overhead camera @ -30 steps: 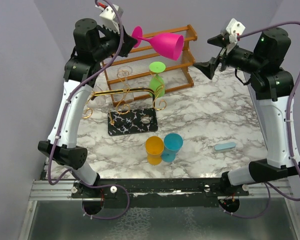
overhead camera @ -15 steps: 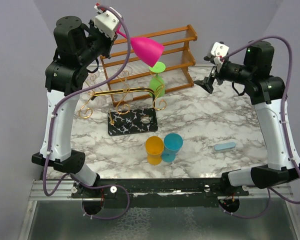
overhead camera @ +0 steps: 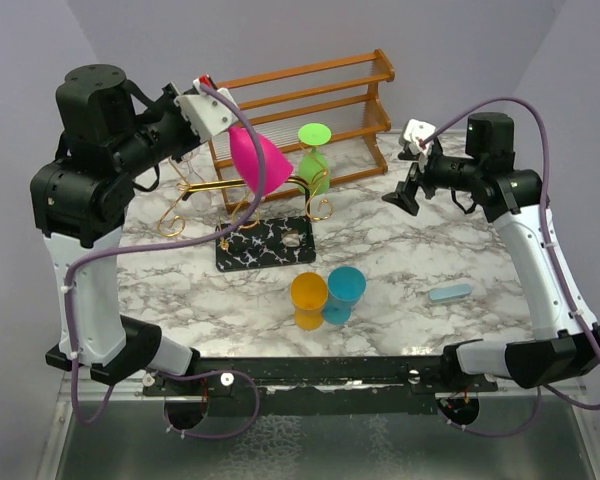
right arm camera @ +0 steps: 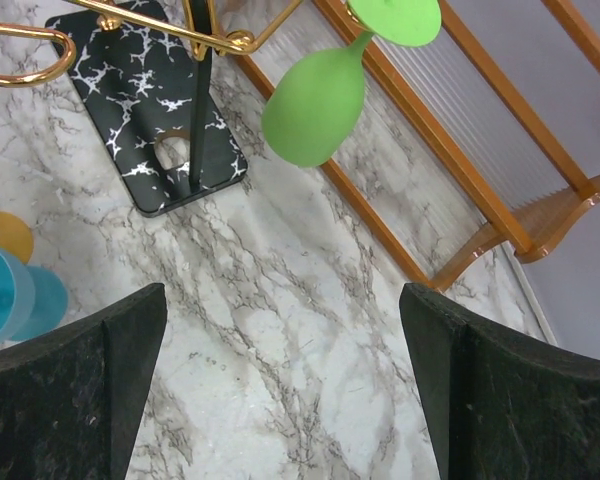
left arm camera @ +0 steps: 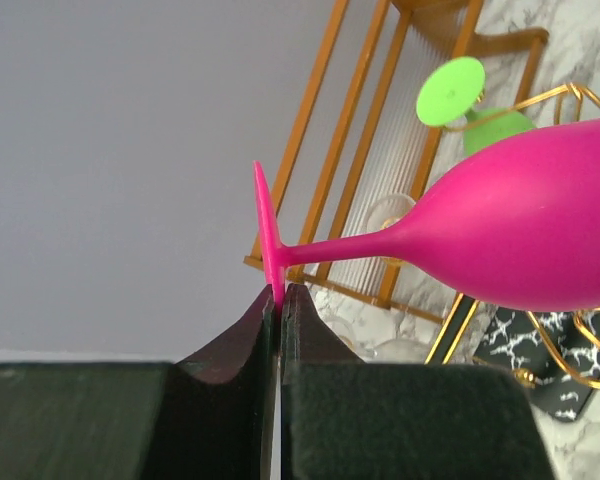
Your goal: Place the wine glass upside down on the wine glass rack
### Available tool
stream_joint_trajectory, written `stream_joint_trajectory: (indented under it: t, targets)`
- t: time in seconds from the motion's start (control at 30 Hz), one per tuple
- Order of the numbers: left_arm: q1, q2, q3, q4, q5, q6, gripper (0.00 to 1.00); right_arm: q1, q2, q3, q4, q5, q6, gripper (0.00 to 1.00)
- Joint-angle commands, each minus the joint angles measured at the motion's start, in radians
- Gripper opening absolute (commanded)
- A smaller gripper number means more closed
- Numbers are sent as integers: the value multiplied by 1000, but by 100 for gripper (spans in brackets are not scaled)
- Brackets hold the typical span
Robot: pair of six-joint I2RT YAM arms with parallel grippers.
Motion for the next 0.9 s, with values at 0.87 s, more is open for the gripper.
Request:
stream_joint_trajectory:
  t: [0.87]
  targets:
    - [94, -350, -554, -233, -110, 326, 0, 4, -133, -91, 74, 25, 8, 100]
